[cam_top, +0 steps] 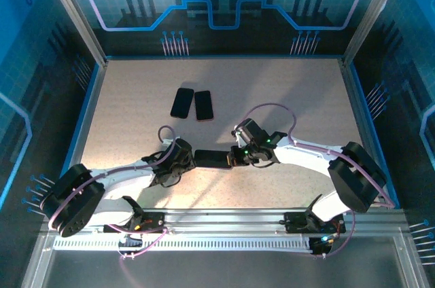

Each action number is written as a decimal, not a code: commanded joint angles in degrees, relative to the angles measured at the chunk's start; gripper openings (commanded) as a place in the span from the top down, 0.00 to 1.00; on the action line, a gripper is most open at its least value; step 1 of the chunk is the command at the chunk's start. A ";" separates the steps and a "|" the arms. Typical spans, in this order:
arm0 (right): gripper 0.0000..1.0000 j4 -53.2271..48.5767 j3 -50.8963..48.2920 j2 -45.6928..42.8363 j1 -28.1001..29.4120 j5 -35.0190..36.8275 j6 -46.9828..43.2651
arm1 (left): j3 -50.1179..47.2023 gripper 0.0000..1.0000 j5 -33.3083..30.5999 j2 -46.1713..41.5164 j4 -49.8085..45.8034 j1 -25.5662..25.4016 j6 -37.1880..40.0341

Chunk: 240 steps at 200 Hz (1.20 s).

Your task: Put the phone into the phone case

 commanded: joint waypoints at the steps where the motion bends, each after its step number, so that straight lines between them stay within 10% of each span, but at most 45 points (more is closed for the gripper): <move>1: 0.93 -3.33 1.28 -0.15 1.40 1.87 -1.69 | -0.76 1.00 1.47 -0.99 -0.06 -0.50 -0.14; 240: 0.98 -10.64 8.78 20.42 9.82 10.23 -6.10 | 1.42 1.00 1.94 1.38 0.04 -0.50 1.00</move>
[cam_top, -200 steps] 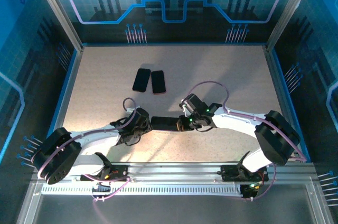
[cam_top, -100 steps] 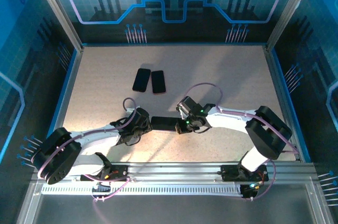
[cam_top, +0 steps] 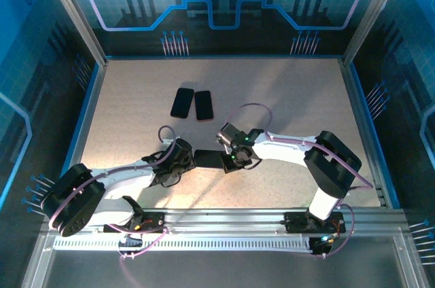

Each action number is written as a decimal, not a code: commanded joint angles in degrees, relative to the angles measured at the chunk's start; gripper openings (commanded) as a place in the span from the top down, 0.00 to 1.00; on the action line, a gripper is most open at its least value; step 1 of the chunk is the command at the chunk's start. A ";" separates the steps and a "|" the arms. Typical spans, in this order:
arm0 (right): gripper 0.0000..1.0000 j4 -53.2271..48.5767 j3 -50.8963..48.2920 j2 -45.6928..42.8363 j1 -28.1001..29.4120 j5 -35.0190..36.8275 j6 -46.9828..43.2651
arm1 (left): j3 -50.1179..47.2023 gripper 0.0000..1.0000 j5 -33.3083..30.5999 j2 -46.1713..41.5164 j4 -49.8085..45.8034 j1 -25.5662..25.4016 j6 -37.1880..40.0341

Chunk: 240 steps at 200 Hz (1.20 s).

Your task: Put the phone into the phone case

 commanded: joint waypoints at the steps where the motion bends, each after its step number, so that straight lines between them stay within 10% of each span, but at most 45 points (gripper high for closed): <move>1: 0.98 1.13 -2.31 7.86 2.78 1.69 -0.89 | 1.38 1.00 1.92 1.12 0.06 -0.46 0.93; 80: 1.00 2.47 -5.45 9.95 3.81 0.76 1.30 | 0.99 1.00 1.75 1.74 1.11 -0.49 0.58; 240: 1.00 2.11 -9.24 -14.20 0.52 -1.05 6.51 | 8.38 1.00 3.35 11.96 7.98 -2.28 2.20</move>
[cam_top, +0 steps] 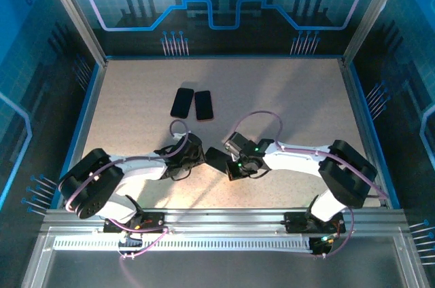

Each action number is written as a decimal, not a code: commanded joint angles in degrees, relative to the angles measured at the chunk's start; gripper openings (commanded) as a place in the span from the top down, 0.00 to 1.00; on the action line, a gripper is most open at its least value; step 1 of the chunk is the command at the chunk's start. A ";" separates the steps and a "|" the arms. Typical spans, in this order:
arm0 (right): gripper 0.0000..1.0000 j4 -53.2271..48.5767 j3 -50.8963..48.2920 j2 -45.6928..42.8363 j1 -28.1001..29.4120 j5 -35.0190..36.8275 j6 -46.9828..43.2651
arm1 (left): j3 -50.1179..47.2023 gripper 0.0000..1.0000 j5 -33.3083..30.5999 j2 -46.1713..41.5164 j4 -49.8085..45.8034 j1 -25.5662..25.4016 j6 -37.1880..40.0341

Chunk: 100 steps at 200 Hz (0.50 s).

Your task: Put the phone into the phone case

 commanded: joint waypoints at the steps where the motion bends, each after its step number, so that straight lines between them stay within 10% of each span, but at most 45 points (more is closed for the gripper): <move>1: 1.00 -2.93 0.68 -4.51 -0.86 0.84 -0.01 | 2.05 1.00 2.16 1.30 1.07 -0.63 1.85; 100: 1.00 -8.69 2.11 -4.27 -8.37 5.10 -9.45 | 2.85 1.00 0.35 -0.72 -1.74 -0.62 2.82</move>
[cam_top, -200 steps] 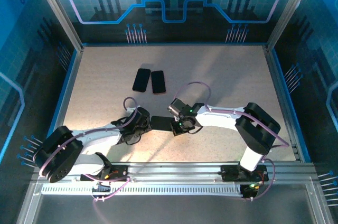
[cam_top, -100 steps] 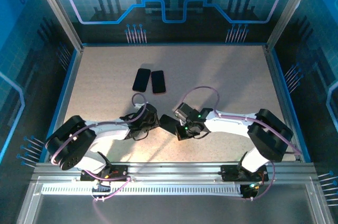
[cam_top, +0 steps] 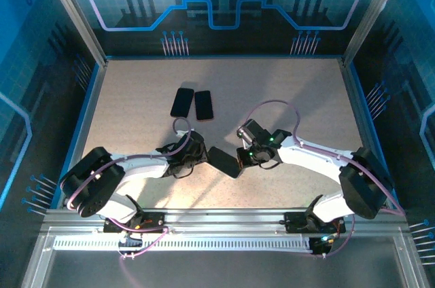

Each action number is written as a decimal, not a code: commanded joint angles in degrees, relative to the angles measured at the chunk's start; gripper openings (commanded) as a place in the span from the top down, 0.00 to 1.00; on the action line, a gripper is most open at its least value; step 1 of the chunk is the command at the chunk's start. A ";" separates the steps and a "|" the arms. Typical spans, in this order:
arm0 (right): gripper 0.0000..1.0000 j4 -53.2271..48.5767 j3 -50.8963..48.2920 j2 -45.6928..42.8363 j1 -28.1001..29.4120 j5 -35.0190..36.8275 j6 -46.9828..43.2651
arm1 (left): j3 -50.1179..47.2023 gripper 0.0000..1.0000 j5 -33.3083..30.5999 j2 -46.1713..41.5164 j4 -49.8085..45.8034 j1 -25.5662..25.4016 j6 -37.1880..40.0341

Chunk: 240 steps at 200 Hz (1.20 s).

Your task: Put the phone into the phone case

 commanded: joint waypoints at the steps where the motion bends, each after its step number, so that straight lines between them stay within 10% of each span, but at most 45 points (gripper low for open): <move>1: 1.00 -2.42 0.74 1.92 -0.52 1.47 -2.78 | 0.97 1.00 -0.11 -1.21 -1.55 -0.36 1.22; 240: 1.00 1.06 3.59 25.46 5.84 -0.75 -1.52 | 0.79 1.00 1.60 1.28 0.67 -0.46 -0.39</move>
